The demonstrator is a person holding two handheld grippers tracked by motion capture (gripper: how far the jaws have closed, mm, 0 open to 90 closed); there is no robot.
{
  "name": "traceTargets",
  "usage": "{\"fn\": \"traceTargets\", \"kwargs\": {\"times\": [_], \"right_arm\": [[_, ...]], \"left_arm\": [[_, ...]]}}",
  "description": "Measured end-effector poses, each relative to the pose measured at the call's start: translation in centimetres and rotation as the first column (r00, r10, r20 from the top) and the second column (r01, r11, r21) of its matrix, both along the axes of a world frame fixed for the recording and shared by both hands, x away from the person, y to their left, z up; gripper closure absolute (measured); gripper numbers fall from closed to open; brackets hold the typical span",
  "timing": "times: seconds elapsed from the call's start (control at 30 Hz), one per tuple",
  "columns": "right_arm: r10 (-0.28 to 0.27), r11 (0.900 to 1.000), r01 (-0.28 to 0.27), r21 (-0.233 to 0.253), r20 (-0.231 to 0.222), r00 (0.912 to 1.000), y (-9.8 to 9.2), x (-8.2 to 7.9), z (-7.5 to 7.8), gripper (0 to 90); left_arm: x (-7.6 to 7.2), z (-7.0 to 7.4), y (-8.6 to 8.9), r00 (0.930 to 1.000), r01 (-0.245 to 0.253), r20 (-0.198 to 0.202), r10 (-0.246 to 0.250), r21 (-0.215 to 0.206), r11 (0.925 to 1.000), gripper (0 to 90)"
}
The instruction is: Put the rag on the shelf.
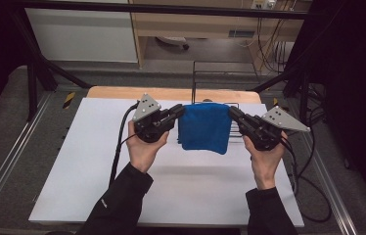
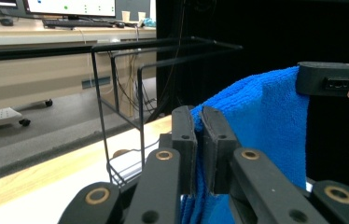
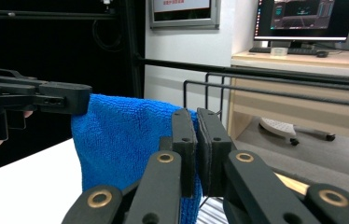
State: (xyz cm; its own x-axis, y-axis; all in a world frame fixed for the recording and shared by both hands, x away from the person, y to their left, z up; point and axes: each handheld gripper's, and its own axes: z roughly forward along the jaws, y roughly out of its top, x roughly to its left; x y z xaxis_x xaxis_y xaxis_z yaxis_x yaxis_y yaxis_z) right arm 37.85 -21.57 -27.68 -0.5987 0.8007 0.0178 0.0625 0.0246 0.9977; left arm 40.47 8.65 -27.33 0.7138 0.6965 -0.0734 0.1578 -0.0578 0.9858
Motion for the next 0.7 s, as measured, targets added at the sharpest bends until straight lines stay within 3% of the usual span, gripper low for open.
{"fn": "traceTargets", "kwargs": {"times": [0.37,0.7], "right_arm": [[-0.046,0.999,0.045,0.024,0.058,0.9972,-1.0,0.8,2.3,87.1],[-0.079,0.997,0.077,0.021,0.110,0.9908,-1.8,1.4,4.7,87.1]], "left_arm": [[1.4,2.2,-1.4,0.9989,0.002,0.046,-0.001,-0.031,0.9995,84.2],[2.7,4.3,-2.3,0.9981,0.013,0.062,-0.009,-0.073,0.9972,84.2]]}}
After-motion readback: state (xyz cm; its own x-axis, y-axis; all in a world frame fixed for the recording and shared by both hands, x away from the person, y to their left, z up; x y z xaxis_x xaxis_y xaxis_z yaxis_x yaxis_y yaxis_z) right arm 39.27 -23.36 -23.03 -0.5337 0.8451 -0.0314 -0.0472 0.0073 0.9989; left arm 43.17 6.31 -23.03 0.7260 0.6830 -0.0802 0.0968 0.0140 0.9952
